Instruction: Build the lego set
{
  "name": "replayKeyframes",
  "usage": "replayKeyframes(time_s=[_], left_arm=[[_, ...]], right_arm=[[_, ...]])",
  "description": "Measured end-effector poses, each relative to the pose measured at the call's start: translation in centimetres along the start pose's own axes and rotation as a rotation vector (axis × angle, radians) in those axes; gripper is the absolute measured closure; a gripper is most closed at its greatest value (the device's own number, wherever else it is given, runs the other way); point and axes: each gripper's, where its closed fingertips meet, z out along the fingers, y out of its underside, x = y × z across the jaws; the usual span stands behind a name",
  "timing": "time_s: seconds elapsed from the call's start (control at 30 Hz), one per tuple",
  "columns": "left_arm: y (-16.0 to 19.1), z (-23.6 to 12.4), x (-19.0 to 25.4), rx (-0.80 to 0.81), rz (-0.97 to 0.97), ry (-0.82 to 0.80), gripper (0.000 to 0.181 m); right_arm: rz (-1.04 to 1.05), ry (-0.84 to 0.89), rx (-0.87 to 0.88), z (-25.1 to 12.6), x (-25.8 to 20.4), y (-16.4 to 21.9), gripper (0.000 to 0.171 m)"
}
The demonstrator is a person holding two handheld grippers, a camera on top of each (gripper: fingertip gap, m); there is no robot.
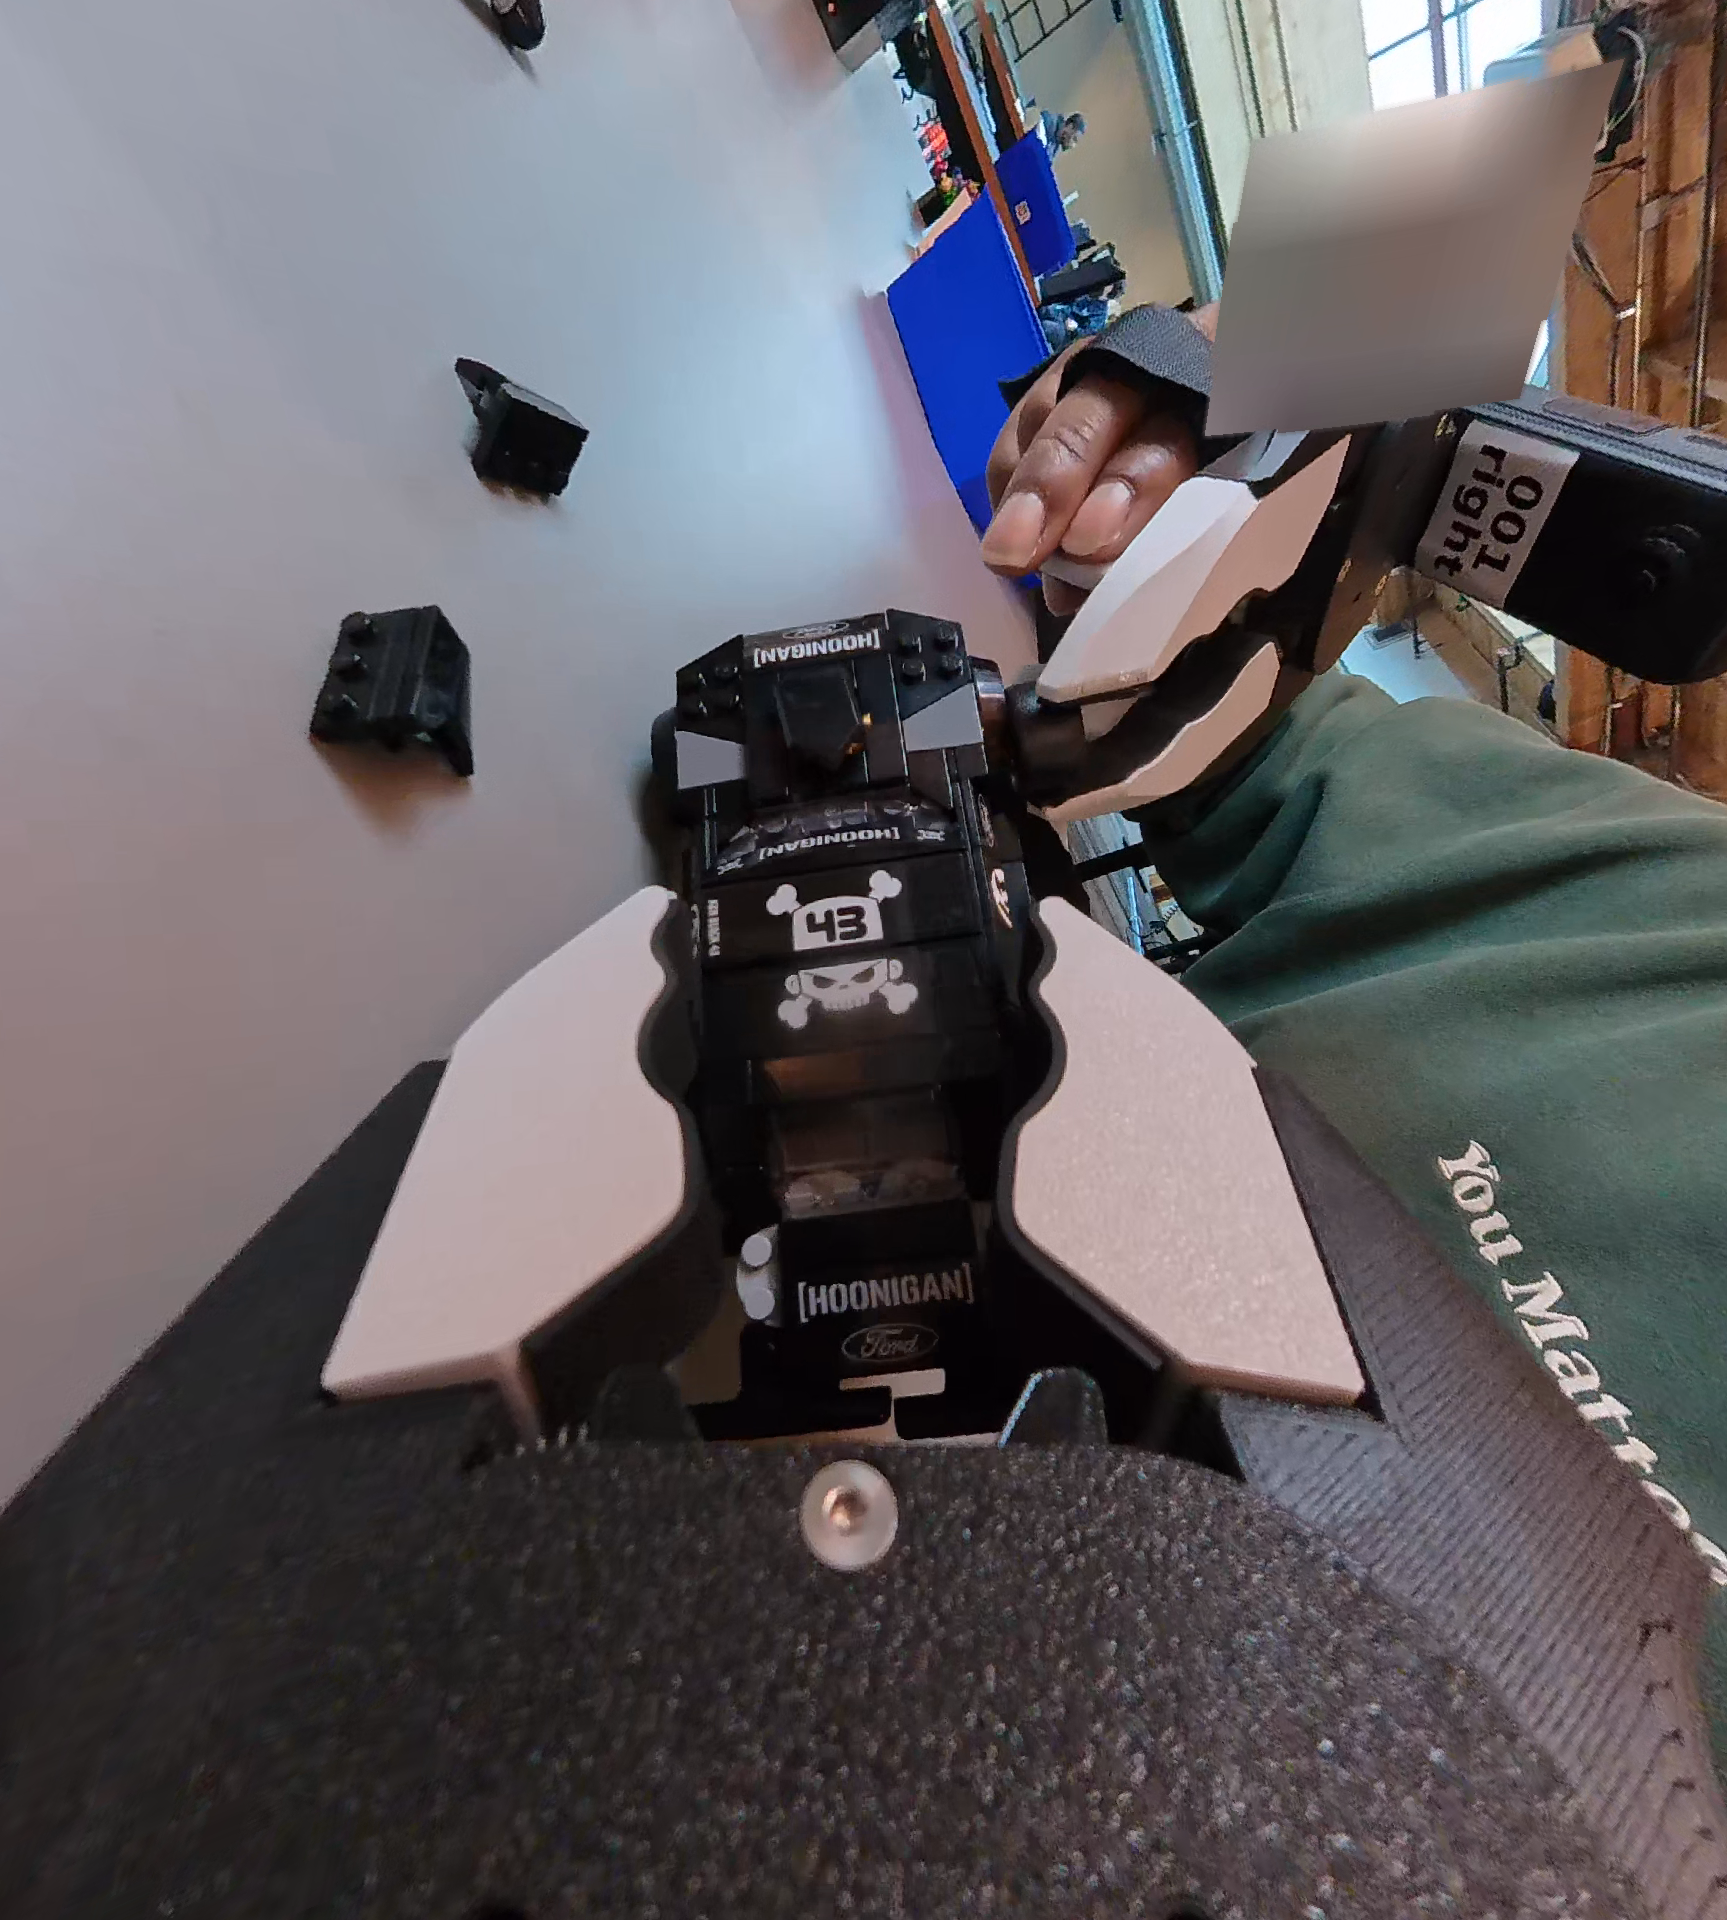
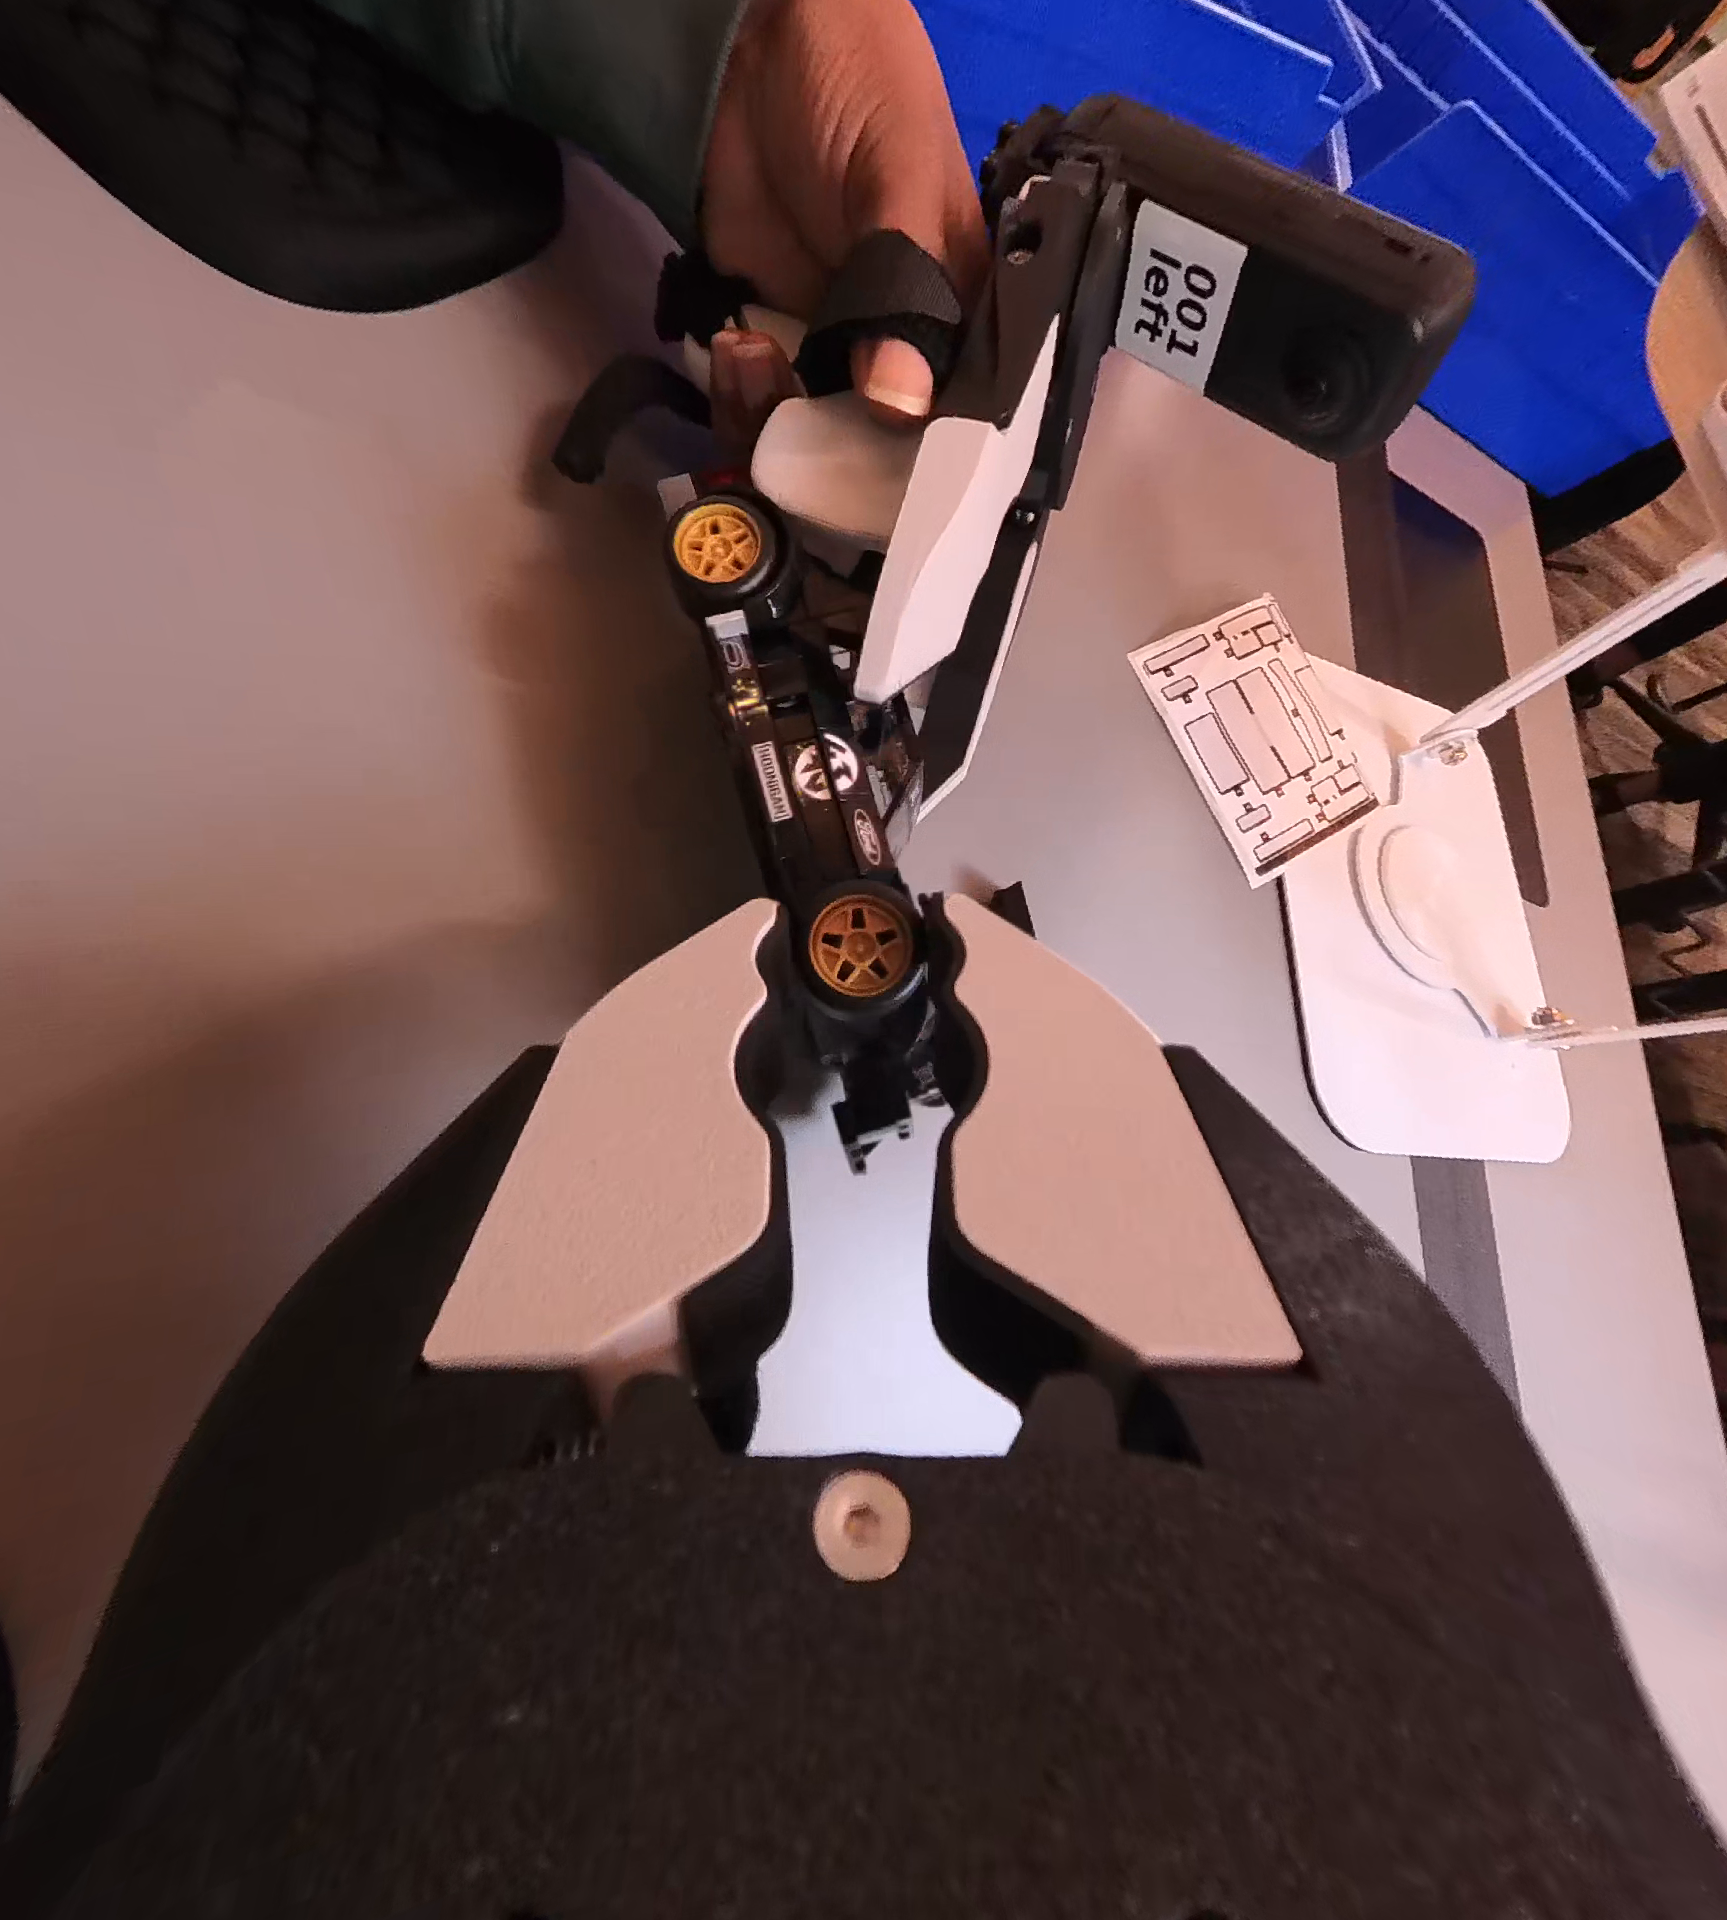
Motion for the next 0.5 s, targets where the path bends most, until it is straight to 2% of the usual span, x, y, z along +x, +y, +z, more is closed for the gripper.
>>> replayKeyframes(time_s=[0.23, 0.5], left_arm=[[-0.5, -0.3, -0.5, 0.034, -0.036, -0.012, 0.122], [-1.0, -0.6, 0.6, 0.053, 0.025, 0.001, 0.121]], right_arm=[[0.007, -0.030, -0.033, 0.1, 0.8, 0.5, 0.146], [0.085, -0.051, -0.045, 0.4, 1.8, 1.6, 0.146]])
